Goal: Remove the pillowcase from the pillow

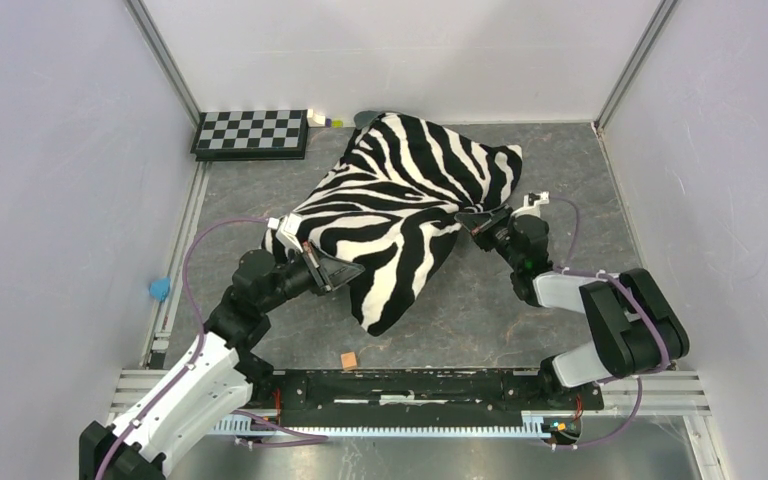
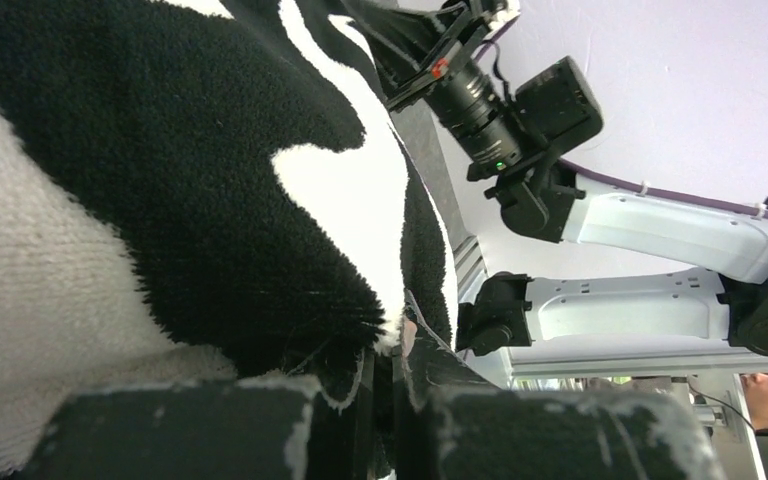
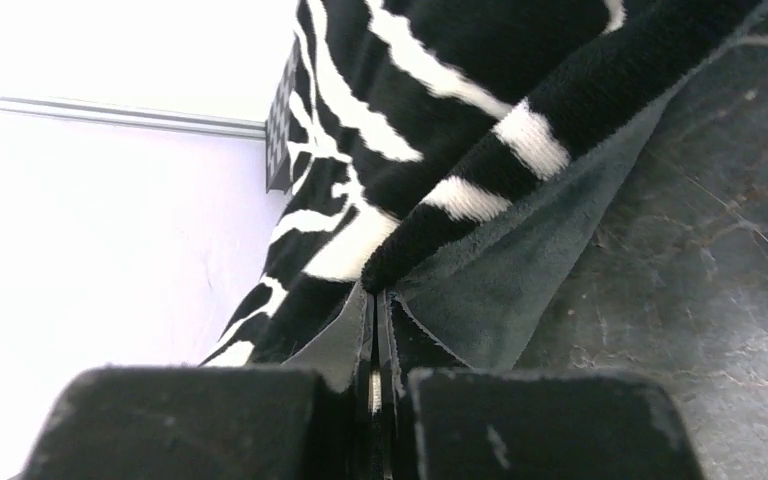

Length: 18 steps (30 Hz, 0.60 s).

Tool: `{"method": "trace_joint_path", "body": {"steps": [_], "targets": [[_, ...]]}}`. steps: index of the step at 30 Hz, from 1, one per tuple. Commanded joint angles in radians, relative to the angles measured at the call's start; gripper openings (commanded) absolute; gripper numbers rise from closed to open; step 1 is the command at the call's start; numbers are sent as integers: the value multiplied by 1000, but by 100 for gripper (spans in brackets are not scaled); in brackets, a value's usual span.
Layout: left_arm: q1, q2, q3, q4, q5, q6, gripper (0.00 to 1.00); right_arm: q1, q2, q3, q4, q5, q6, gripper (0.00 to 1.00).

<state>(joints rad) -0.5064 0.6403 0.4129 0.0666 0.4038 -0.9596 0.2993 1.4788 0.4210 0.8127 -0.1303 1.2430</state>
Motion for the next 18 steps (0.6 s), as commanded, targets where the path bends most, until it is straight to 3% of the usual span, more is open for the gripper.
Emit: {"method": "trace_joint_path", "body": {"steps": [1,4,9,14,18], "targets": [[-5,-37,77,28,71,76,2,5,-90,34,39,3,-41,0],[-5,-48,144,-82,9,140,2,5,-210,25,-25,52,-95,0],[-5,-24,297,-368,-229,188,2,22,-414,162,-285,156,-374,0],[-4,15,411,-403,-255,203,2,38,-573,311,-461,155,-572,0],[-3,31,510,-425,-287,203,2,51,-597,500,-576,70,-707,0]]}}
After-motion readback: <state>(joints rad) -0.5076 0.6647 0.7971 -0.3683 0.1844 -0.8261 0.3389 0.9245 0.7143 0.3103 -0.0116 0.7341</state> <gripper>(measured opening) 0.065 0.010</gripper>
